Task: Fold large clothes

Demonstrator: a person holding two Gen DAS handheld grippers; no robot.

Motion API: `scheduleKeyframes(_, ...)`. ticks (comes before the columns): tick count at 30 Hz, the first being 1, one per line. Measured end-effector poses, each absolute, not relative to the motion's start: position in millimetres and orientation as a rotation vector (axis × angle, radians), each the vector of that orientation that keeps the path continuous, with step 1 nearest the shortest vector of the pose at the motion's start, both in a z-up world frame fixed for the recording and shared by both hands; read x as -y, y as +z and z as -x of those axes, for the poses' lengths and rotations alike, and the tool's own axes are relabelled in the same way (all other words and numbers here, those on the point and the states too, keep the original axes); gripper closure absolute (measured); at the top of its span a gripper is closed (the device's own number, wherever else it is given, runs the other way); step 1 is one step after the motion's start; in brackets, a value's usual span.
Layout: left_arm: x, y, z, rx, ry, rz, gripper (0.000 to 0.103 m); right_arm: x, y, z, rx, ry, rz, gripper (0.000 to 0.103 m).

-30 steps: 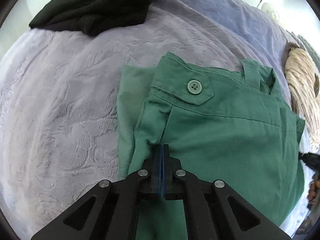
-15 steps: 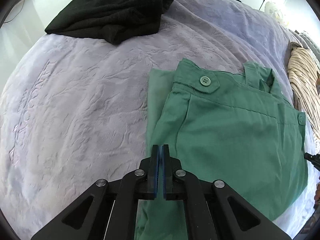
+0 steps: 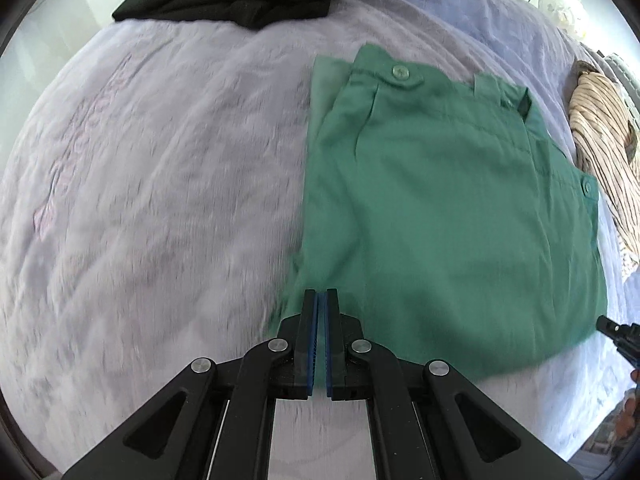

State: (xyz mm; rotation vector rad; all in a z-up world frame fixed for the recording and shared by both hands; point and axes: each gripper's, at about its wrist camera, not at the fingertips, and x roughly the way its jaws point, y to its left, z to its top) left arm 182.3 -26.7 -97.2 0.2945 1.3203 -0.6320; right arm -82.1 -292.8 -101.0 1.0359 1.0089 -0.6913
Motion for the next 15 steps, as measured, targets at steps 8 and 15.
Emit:
scheduleKeyframes(8,-5.1,-96.6,-147.5,-1.372,-0.680,-0.275,0.099,226.4,-97.4,74.7,-1.044,-0.631,-1.047,0.033)
scheduleKeyframes(15,-30.4,-98.4,-125.8,-1.437,-0.666,-0.248,0.003,192.4,-99.8,69.5,-1.085,-0.584,-1.066,0.033)
